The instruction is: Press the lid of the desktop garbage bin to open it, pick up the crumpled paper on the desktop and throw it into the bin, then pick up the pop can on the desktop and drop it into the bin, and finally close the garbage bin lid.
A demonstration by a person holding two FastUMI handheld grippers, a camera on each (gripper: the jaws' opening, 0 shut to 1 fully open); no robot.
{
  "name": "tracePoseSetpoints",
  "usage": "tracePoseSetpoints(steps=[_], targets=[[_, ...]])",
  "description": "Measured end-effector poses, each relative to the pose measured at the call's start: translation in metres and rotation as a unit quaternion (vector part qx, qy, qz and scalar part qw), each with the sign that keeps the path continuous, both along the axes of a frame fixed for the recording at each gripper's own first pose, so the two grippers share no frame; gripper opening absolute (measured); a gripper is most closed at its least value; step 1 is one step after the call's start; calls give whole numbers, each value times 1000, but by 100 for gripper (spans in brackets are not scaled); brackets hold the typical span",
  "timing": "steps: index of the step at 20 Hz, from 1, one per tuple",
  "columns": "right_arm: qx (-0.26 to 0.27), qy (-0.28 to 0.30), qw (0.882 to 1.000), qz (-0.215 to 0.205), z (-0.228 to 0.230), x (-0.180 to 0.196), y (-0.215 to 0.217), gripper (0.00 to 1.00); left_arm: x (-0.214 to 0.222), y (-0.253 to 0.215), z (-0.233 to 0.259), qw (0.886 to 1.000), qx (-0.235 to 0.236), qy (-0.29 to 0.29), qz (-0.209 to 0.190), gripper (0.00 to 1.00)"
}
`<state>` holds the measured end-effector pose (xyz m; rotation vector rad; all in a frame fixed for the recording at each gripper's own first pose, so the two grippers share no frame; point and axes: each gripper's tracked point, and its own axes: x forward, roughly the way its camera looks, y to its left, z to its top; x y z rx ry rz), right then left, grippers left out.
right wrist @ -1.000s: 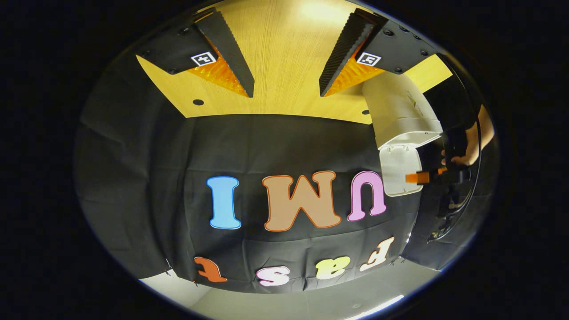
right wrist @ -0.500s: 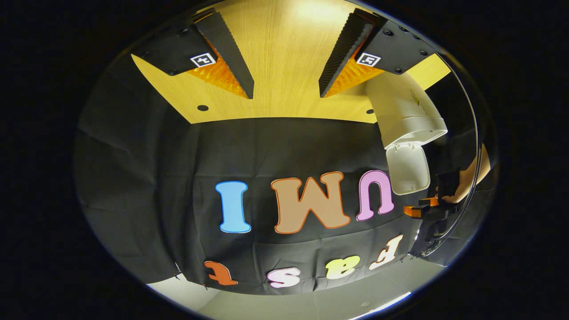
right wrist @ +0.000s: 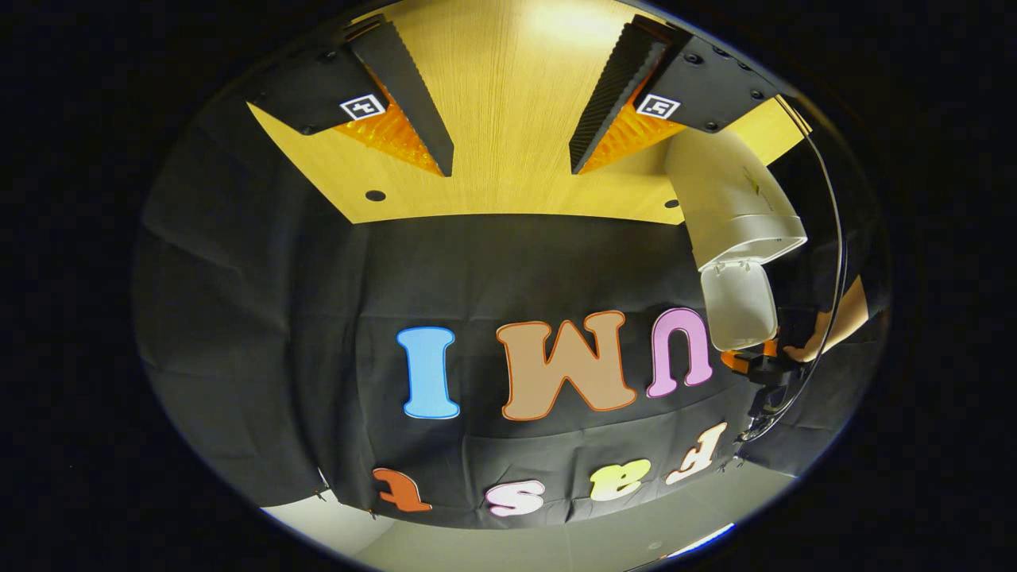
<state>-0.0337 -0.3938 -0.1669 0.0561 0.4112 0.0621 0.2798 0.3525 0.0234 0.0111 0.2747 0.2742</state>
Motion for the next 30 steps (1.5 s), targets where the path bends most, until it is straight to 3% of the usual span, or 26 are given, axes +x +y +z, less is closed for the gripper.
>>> tracePoseSetpoints(steps=[10, 19, 24, 26, 27, 29, 30], targets=[[13, -5, 999, 42, -2, 6, 13, 98, -82, -37, -31, 1000, 9, -8, 16, 94], [2, 12, 998, 60, -14, 1, 17, 98, -129, -49, -119, 998, -42, 42, 35, 93], [-14, 18, 997, 67, -22, 3, 23, 98, -134, -53, -126, 999, -16, 13, 34, 94], [-18, 22, 997, 71, -28, 4, 28, 99, -140, -54, -151, 999, -17, 29, 37, 93], [-19, 28, 997, 76, -34, 5, 32, 99, -146, -58, -156, 999, -7, 37, 36, 95], [-24, 43, 995, 88, -44, 6, 43, 100, -141, -57, -143, 999, 39, -2, 36, 94], [-27, 50, 994, 95, -50, 6, 49, 99, -144, -56, -156, 998, 38, 19, 38, 94]])
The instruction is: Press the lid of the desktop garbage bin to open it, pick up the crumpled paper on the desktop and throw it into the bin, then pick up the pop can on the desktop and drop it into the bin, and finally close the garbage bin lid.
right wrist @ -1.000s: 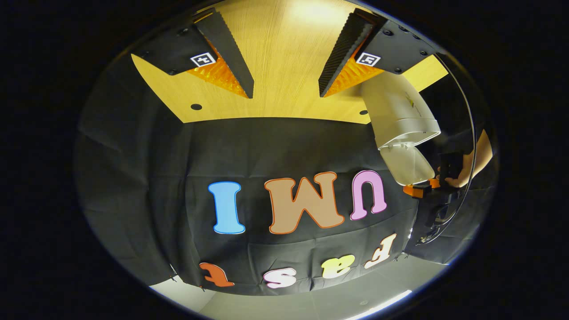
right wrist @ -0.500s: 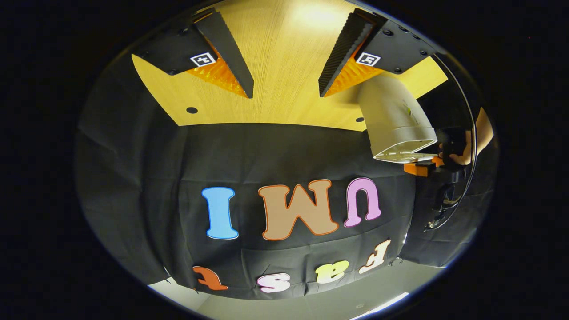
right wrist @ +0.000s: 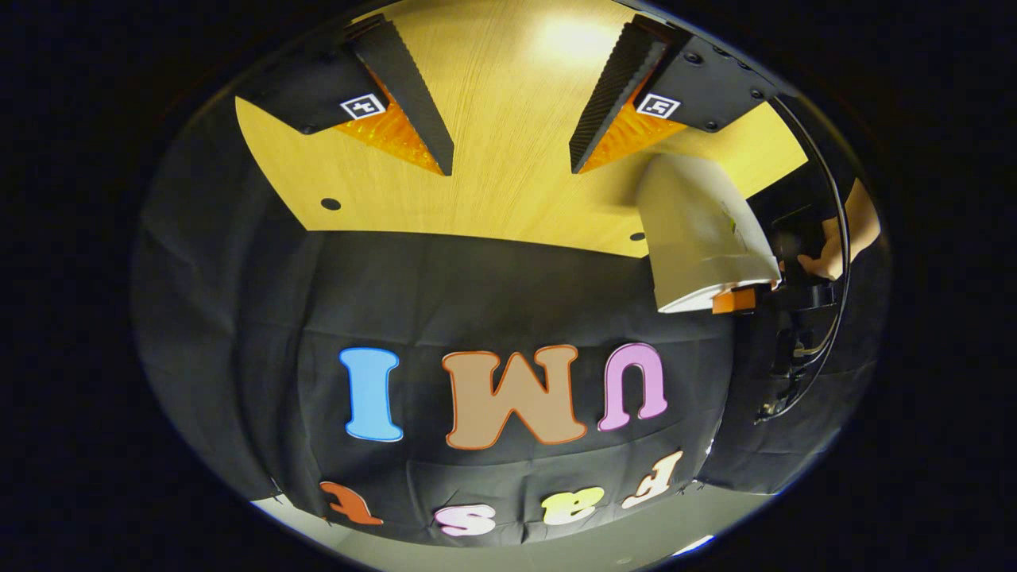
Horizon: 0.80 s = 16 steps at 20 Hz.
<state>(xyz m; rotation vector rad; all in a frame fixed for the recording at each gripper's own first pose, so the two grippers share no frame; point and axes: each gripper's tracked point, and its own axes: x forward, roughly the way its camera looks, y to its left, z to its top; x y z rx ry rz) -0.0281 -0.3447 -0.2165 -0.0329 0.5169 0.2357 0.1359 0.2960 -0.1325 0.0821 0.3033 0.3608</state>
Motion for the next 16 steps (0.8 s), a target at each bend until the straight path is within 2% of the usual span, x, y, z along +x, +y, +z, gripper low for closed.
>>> tracePoseSetpoints(steps=[2, 3, 4, 5, 6, 8, 12, 14, 16], targets=[[-4, 3, 1000, 15, -3, -2, 11, 99, 3, 2, 7, 999, -5, -39, 1, 96], [-8, 2, 1000, 22, -5, -2, 15, 98, 0, 0, -2, 999, -12, -32, -1, 95], [-12, 2, 1000, 29, -6, -2, 20, 98, -1, -1, 1, 999, -7, -42, -5, 94], [-14, 2, 999, 33, -7, -2, 24, 98, 1, 0, 11, 998, 8, -67, -10, 98], [-11, 5, 999, 35, -6, -1, 26, 99, 0, 1, 7, 998, 5, -57, -7, 96], [1, -2, 1000, 31, 7, 1, 27, 99, 3, 2, 15, 997, -1, -79, -12, 96], [9, -53, 999, 10, 49, 18, 12, 100, 3, 5, 30, 995, -55, -83, 2, 93], [24, -73, 997, -5, 70, 24, 2, 98, 1, -4, 56, 994, -44, -101, -6, 93], [35, -93, 995, -17, 87, 26, -6, 98, -1, -26, 86, 992, -24, -120, -32, 93]])
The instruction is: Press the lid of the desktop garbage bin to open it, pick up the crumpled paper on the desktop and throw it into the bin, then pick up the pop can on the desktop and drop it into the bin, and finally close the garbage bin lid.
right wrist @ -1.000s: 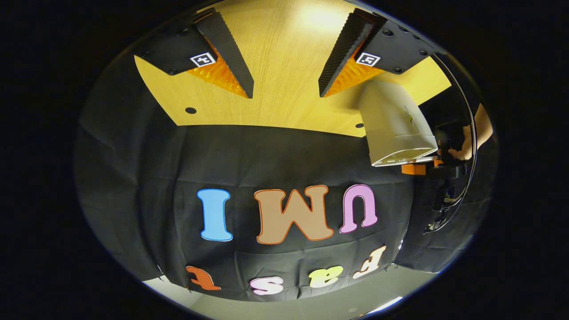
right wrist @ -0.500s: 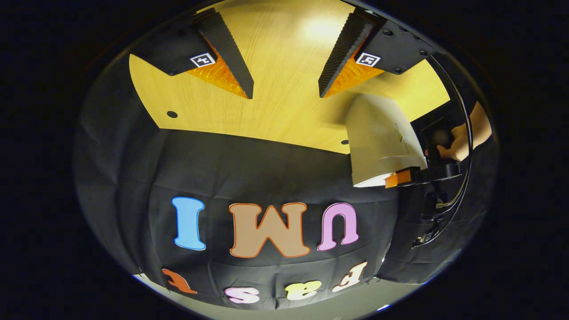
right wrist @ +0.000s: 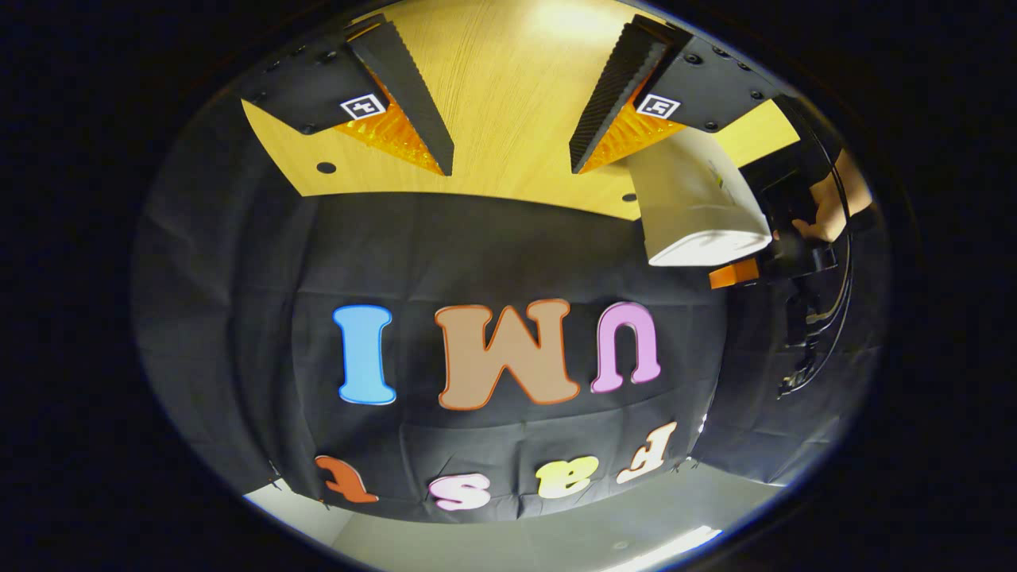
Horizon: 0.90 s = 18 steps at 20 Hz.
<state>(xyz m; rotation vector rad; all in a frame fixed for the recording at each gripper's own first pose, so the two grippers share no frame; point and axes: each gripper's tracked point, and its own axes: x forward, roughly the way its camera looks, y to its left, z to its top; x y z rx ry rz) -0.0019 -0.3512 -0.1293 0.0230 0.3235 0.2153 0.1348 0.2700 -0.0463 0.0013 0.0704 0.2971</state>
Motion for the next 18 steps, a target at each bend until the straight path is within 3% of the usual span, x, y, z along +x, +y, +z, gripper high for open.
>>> tracePoseSetpoints(steps=[3, 7, 18], targets=[[0, -25, 1000, -15, 22, -5, -15, 98, -9, -44, 28, 999, 10, -18, -43, 93], [-1, -52, 998, -33, 46, -13, -31, 98, -33, -102, 32, 995, -23, -21, -90, 92], [12, -101, 990, -99, 59, -76, -42, 98, -108, -191, 11, 990, -32, -17, -134, 92]])
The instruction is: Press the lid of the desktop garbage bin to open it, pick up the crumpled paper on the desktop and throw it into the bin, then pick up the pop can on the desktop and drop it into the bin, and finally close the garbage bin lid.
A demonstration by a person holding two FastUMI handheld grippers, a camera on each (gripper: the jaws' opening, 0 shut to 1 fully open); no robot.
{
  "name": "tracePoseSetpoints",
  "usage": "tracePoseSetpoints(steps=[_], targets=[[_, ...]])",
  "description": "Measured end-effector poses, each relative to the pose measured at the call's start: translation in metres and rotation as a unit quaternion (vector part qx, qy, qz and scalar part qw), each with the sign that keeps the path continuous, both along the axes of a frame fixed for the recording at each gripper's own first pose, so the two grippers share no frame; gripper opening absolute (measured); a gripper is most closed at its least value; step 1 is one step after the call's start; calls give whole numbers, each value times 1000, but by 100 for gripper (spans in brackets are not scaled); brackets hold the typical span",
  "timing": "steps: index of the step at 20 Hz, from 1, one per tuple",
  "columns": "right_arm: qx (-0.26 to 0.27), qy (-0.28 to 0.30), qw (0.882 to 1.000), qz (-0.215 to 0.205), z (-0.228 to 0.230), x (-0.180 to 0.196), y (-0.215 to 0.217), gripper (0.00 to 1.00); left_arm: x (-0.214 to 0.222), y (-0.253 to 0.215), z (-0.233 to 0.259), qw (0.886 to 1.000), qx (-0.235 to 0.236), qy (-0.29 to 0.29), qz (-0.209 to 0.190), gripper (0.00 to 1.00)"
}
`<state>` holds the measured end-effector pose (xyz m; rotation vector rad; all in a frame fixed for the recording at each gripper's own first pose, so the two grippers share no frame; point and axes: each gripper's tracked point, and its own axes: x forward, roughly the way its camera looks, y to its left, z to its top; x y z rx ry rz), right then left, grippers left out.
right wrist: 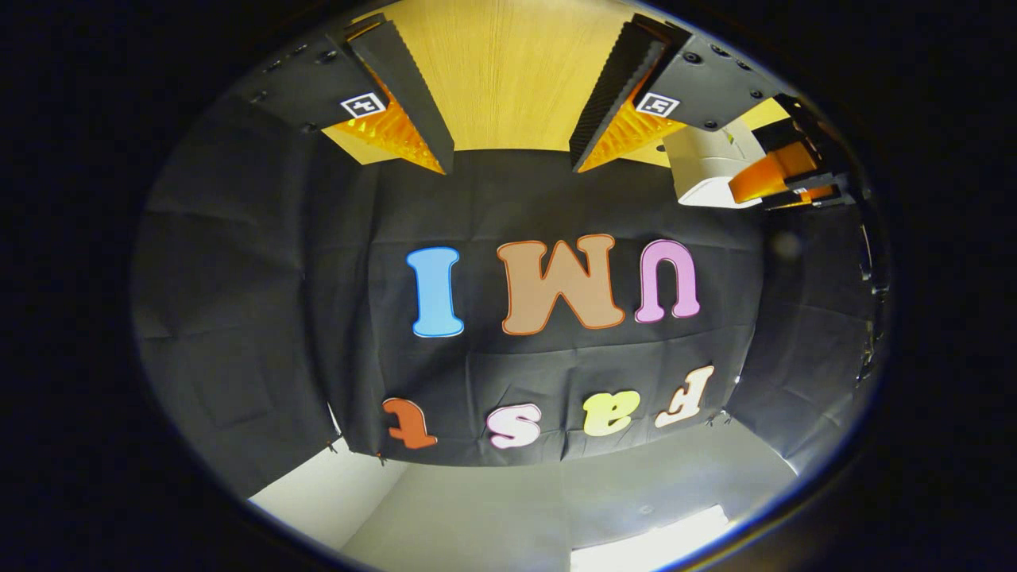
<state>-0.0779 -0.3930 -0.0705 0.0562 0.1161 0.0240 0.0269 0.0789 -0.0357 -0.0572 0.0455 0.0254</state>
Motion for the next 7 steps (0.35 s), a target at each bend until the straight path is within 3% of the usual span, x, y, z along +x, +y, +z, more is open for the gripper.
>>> tracePoseSetpoints(steps=[7], targets=[[2, -12, 1000, 0, 9, -9, -5, 100, -3, -24, -4, 999, -25, 13, -22, 93]])
